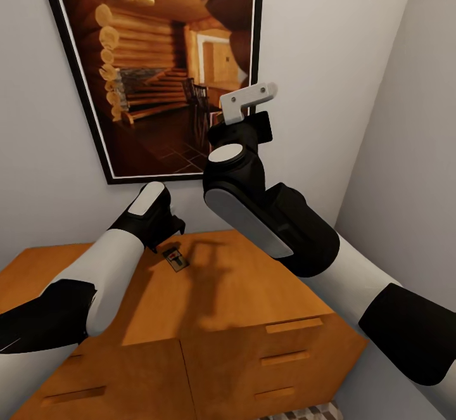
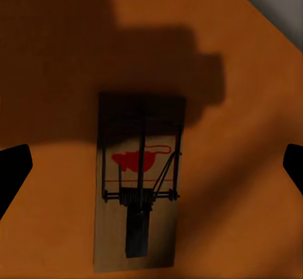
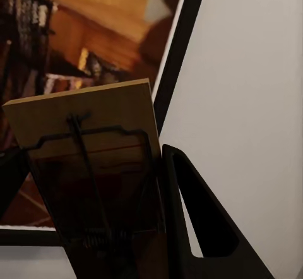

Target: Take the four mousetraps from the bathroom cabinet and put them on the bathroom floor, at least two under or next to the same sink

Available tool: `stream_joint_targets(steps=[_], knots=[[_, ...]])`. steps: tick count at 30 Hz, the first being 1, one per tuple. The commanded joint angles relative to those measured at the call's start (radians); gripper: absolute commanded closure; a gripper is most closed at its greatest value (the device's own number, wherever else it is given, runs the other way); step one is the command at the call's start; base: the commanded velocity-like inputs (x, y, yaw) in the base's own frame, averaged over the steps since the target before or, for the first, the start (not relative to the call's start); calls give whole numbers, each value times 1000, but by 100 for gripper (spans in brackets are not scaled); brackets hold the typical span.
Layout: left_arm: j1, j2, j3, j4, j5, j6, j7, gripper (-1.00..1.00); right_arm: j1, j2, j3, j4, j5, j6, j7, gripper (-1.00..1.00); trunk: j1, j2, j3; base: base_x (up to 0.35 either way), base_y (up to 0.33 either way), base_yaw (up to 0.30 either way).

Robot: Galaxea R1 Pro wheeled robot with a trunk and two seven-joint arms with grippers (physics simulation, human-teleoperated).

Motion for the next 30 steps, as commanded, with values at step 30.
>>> stream_joint_targets(steps=[30], knots=[[-9, -9, -6, 58, 12, 9, 89, -100, -1, 0, 1, -1, -10, 4, -10, 100, 0, -1, -1, 0, 0, 0]])
